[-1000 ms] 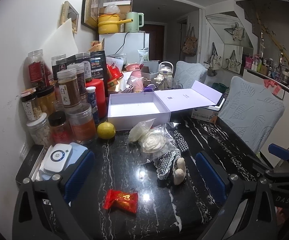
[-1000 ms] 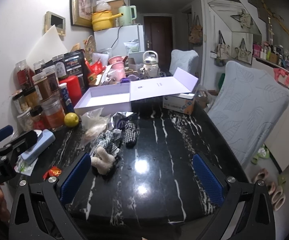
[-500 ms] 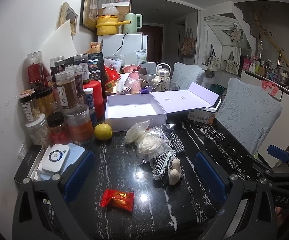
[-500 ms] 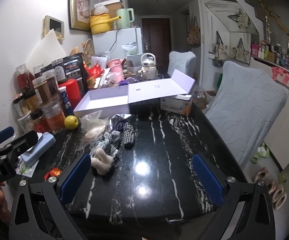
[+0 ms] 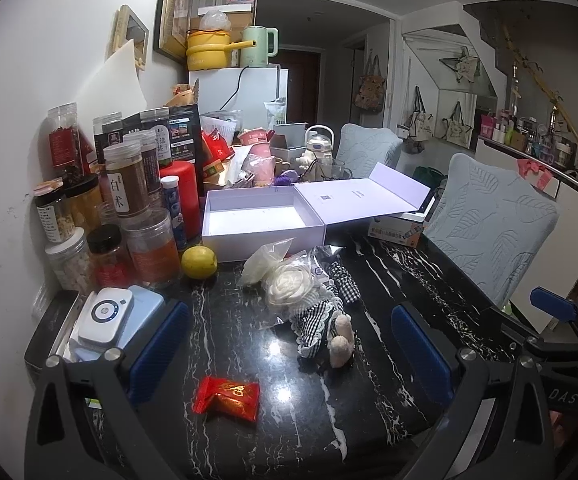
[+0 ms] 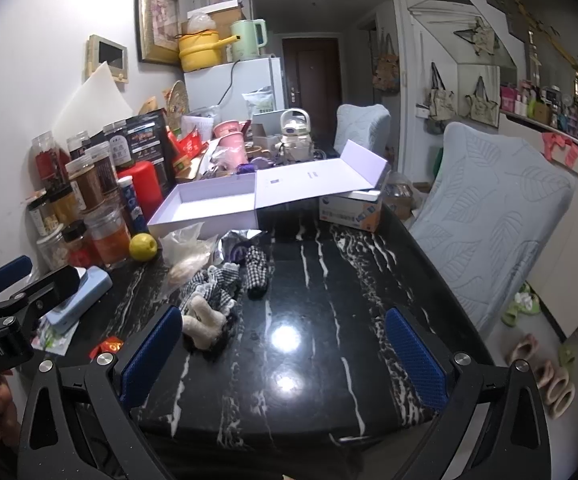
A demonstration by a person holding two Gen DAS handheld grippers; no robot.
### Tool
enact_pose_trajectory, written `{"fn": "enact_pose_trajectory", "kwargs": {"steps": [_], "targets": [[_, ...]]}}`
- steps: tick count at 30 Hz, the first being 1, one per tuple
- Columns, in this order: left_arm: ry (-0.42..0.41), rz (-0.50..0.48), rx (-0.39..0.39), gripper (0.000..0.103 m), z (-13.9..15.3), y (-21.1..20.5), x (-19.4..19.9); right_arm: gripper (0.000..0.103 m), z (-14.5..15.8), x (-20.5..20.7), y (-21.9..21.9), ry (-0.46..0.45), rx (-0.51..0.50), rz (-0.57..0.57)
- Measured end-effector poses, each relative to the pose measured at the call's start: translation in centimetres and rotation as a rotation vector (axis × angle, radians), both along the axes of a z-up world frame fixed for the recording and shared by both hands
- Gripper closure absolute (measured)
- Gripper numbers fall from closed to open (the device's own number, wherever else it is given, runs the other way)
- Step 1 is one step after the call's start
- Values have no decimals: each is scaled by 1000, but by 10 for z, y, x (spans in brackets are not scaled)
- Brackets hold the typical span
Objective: Organize soft objects
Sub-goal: 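Move both tools toward the red candy packet and the gingham doll, then grasp the red candy packet with the left tool while the right tool grasps the gingham doll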
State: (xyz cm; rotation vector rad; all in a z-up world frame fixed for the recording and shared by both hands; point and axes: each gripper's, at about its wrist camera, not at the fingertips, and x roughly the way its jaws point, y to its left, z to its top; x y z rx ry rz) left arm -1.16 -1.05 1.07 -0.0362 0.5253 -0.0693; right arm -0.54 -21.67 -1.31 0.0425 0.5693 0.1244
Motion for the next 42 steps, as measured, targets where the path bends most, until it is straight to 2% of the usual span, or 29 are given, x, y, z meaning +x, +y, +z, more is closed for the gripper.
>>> {"fn": "enact_pose_trajectory", "kwargs": {"steps": [27,36,42], "targets": [[17,13,2,0,-11,9,-11,0,-9,-1,9,17,4,29],[68,4,1,0,-37,15,-13,0,-29,-5,14,42,68,81],[120,16,6,0,-62,24,-9,0,-47,-4,22,76,65,102]]}}
